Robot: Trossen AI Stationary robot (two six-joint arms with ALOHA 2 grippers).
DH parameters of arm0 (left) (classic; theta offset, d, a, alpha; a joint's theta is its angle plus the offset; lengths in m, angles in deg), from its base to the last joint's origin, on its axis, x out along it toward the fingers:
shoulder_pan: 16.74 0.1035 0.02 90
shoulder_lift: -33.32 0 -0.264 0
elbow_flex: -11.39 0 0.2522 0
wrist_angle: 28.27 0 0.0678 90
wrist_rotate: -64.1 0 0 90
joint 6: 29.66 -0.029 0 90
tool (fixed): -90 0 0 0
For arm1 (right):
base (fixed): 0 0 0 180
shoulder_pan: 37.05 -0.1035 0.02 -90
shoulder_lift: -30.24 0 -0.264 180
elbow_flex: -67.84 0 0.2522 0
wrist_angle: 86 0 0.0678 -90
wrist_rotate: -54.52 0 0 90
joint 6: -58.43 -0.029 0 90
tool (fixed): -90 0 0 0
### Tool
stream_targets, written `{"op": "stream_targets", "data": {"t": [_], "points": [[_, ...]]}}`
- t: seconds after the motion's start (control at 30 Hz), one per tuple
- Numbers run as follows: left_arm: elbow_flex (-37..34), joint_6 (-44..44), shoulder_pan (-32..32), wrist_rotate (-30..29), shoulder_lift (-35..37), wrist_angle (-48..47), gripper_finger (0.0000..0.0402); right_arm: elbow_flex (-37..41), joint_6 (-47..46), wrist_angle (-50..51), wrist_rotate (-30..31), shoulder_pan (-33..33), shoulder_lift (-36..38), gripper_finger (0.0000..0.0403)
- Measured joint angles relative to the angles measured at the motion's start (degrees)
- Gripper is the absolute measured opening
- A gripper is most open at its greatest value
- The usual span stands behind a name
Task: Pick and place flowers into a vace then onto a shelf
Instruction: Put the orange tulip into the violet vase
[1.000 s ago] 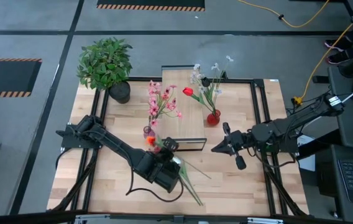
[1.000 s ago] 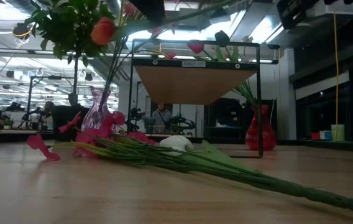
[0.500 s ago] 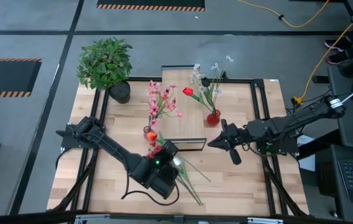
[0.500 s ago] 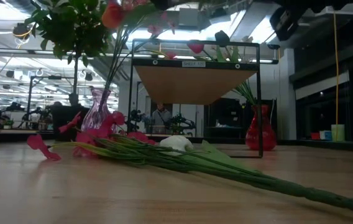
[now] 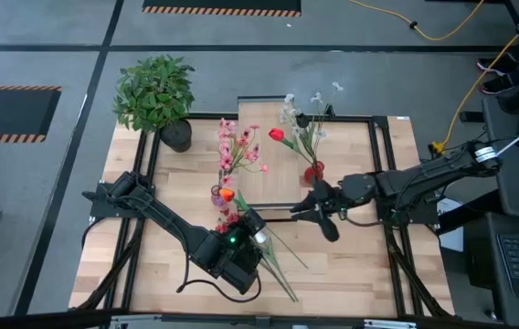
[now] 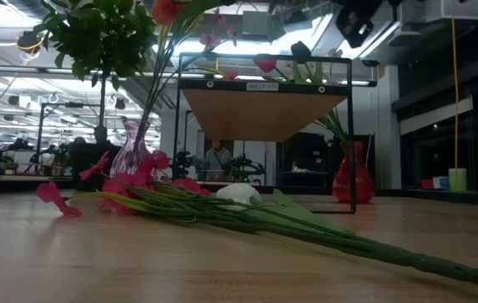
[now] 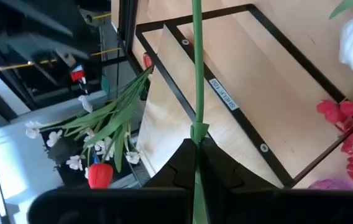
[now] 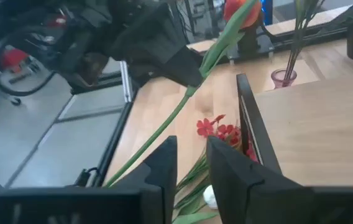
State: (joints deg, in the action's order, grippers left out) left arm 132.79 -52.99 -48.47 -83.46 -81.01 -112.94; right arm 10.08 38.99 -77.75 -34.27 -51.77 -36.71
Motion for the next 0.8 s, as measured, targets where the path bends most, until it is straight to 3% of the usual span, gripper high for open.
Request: {"op": "stream_targets", "data": {"t": [0.17,0.37,0.8], "points": [[0.0,-3.22,-0.02,-2.4,0.0,0.02,0.0004,-6.18,0.43,3.68,-0.48,0.0,-6.14,0.0115],[0.0,-2.93,0.0,-2.93,0.0,0.02,0.0004,-12.23,0.6,7.22,-5.72,0.31,-11.56,0.0127],[0.0,-2.89,-0.18,-2.93,0.0,0.21,0.0004,-17.17,3.55,6.99,-5.81,0.37,-18.23,0.0127]]}}
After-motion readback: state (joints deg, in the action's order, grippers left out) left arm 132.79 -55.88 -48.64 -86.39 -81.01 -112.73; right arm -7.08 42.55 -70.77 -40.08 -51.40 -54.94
